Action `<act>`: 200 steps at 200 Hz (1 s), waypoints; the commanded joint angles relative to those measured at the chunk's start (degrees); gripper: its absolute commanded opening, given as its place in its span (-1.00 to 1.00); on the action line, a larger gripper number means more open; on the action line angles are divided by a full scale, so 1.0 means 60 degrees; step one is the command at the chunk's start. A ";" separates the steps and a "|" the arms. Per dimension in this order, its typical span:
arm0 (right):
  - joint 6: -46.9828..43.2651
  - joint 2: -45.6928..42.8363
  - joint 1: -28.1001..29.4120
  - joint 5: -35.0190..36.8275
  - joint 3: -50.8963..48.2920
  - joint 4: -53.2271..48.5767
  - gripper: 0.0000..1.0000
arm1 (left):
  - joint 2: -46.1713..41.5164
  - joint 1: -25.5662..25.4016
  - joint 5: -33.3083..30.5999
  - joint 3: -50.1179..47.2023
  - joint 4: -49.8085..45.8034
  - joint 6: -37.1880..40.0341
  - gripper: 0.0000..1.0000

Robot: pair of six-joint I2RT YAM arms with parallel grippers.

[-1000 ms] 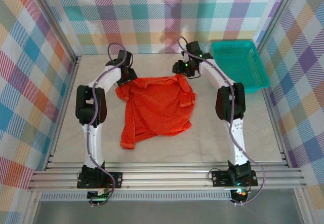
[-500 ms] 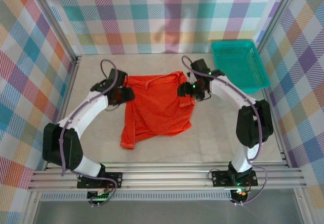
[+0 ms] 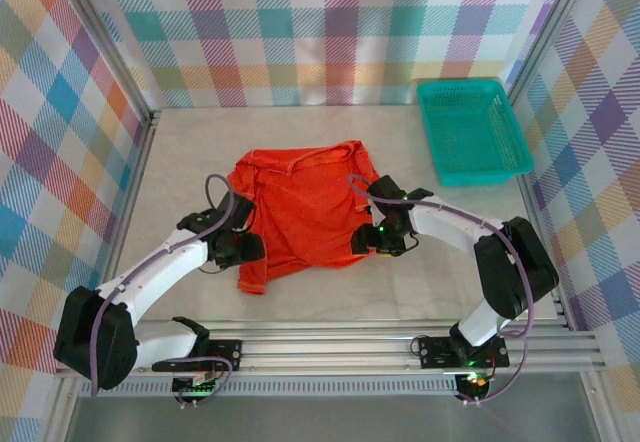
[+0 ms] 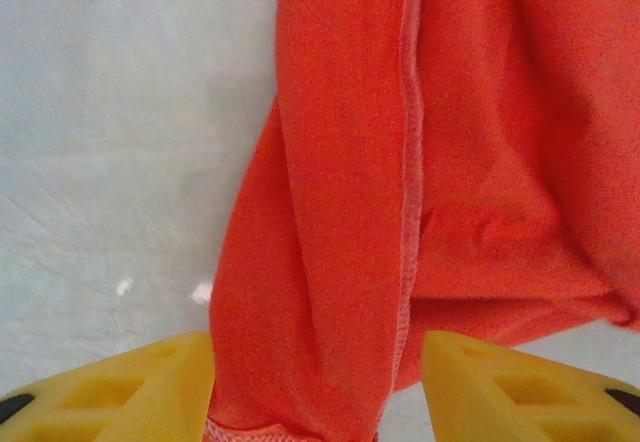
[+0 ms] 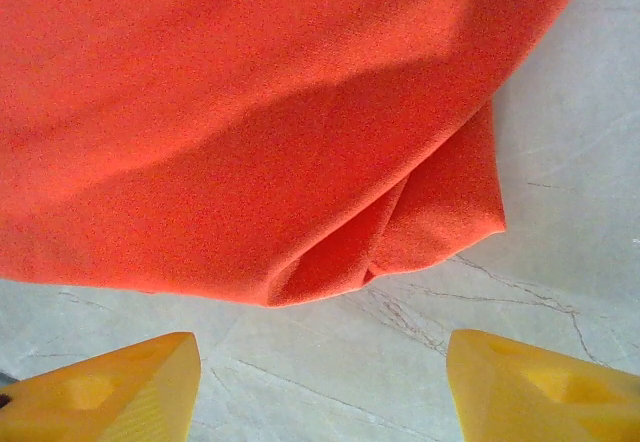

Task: Fold the inside-out t-shirt

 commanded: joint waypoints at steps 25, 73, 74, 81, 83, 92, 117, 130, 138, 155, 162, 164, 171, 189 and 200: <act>0.0095 0.1063 0.0034 0.0341 0.0536 0.0792 0.32 | 0.1211 -0.0621 0.0538 -0.0313 0.1164 -0.0751 0.12; -0.0041 0.1877 -0.0057 0.0218 0.1114 0.0879 -0.37 | 0.2017 -0.0640 -0.0276 -0.0054 0.0813 -0.0583 -0.68; -0.0041 0.1866 -0.0055 0.0213 0.1121 0.0865 -0.41 | 0.2012 -0.0640 -0.0304 -0.0040 0.0784 -0.0583 -0.73; -0.0056 0.1775 -0.0066 0.0194 0.1194 0.0716 -0.62 | 0.1948 -0.0640 -0.0598 0.0061 0.0568 -0.0597 -0.97; -0.0067 0.1747 -0.0068 0.0194 0.1218 0.0660 -0.69 | 0.1920 -0.0640 -0.0692 0.0113 0.0500 -0.0597 -1.00; -0.0126 0.1458 -0.0066 0.0193 0.1314 0.0370 -0.89 | 0.1775 -0.0626 -0.1156 0.0356 0.0085 -0.0626 -1.00; -0.0466 0.0236 -0.0125 0.0493 0.1537 -0.0780 -1.00 | 0.1158 -0.0293 -0.2469 0.1197 -0.1326 -0.0822 -1.00; -0.0658 -0.0465 -0.0242 0.0663 0.1542 -0.1445 -1.00 | 0.0745 -0.0017 -0.2694 0.1504 -0.1727 -0.0907 -1.00; -0.0753 -0.0892 -0.0339 0.0740 0.1460 -0.1814 -1.00 | 0.0486 0.0114 -0.2772 0.1642 -0.1892 -0.0934 -1.00; -0.0861 -0.1740 -0.0544 0.0894 0.1118 -0.2488 -1.00 | 0.0038 0.0220 -0.3039 0.1861 -0.2292 -0.1004 -1.00; -0.0880 -0.2054 -0.0621 0.0898 0.0978 -0.2770 -1.00 | -0.0127 0.0252 -0.3132 0.1905 -0.2444 -0.1025 -1.00; -0.0866 -0.2151 -0.0624 0.0897 0.0937 -0.2859 -1.00 | -0.0170 0.0253 -0.3153 0.1915 -0.2487 -0.1030 -1.00; -0.0827 -0.2465 -0.0650 0.0897 0.0799 -0.3114 -1.00 | -0.0305 0.0271 -0.3247 0.1973 -0.2645 -0.1036 -1.00; -0.0653 -0.3270 -0.0668 0.0735 0.0516 -0.3669 -1.00 | -0.0628 0.0282 -0.3289 0.2039 -0.2914 -0.1024 -1.00; -0.0495 -0.3707 -0.0672 0.0544 0.0303 -0.3853 -0.89 | -0.0752 0.0304 -0.2986 0.1944 -0.2853 -0.0973 -1.00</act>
